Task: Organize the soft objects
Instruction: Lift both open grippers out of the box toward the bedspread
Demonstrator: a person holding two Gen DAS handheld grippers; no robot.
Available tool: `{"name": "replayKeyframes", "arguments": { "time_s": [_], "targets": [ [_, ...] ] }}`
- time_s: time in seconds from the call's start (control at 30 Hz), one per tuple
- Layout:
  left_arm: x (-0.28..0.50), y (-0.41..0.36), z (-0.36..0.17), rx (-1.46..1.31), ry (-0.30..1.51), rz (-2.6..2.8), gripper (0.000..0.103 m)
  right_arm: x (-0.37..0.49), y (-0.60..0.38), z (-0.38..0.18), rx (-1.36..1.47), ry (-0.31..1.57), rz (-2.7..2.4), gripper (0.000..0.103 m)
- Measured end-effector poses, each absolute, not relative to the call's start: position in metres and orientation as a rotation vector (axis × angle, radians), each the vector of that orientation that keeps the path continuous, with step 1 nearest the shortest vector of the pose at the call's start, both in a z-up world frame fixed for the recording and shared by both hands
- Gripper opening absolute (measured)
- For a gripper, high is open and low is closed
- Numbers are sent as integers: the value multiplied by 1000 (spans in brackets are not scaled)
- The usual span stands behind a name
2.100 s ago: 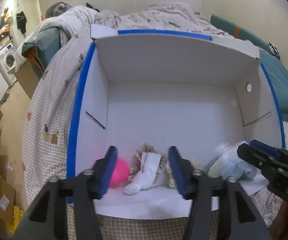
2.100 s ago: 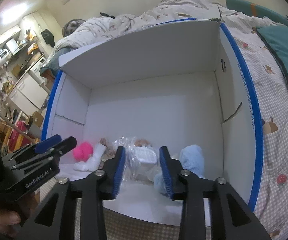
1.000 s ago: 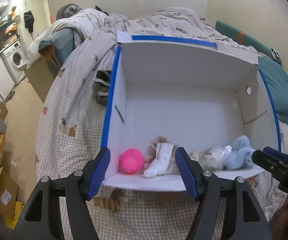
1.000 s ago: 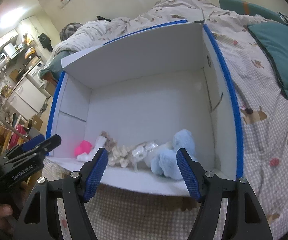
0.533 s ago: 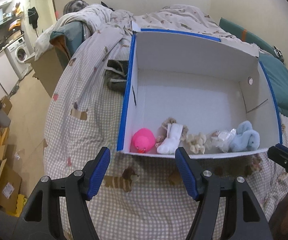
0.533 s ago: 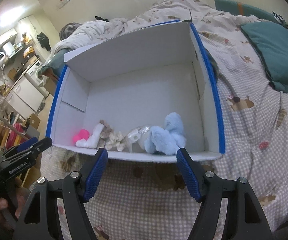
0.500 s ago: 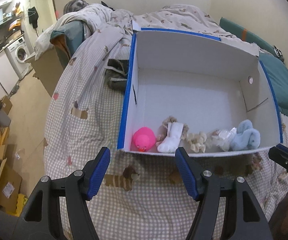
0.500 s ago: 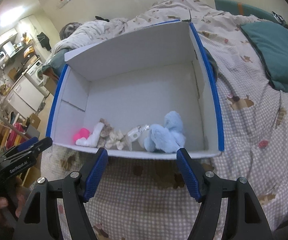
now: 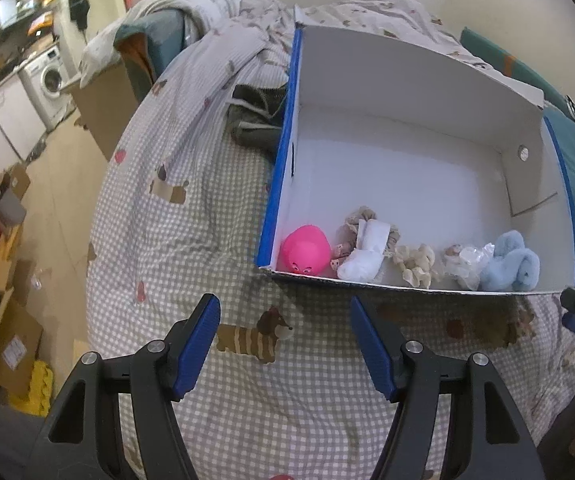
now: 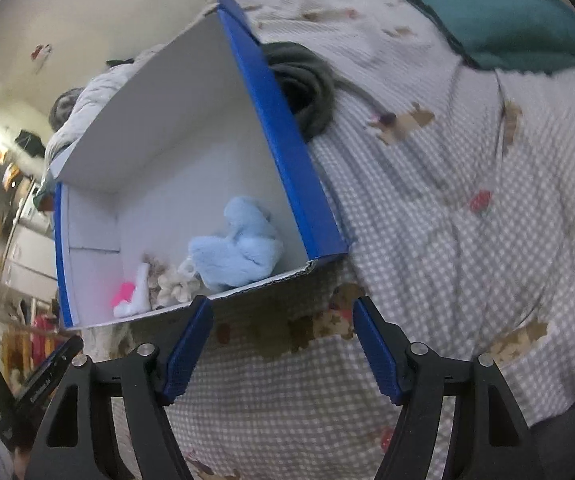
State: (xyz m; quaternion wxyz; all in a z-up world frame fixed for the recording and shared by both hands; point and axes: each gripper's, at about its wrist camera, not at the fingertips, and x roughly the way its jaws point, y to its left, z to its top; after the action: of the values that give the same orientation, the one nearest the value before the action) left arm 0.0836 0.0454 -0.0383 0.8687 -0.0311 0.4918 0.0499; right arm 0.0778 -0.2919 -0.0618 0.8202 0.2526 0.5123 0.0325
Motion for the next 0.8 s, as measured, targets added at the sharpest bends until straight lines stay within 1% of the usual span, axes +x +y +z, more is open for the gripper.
{"name": "replayKeyframes", "arguments": {
  "time_s": [0.13, 0.27, 0.5, 0.57, 0.63, 0.7, 0.8],
  "targets": [
    [85, 47, -44, -96, 1066, 110, 64, 77, -285, -58, 515, 1081, 76, 82],
    [82, 45, -49, -87, 1094, 107, 64, 77, -260, -60, 413, 1117, 143, 82],
    [88, 20, -75, 1, 1175, 37, 64, 102, -217, -101, 213, 1280, 134, 81],
    [92, 11, -80, 16, 1166, 11, 64, 108, -209, -110, 171, 1303, 133, 81],
    [100, -1, -86, 37, 1172, -36, 64, 112, -205, -115, 156, 1312, 135, 77],
    [106, -11, -92, 59, 1182, -75, 64, 114, -200, -119, 157, 1322, 153, 63],
    [115, -21, -102, 84, 1204, -100, 64, 115, -194, -123, 118, 1333, 159, 48]
  ]
}}
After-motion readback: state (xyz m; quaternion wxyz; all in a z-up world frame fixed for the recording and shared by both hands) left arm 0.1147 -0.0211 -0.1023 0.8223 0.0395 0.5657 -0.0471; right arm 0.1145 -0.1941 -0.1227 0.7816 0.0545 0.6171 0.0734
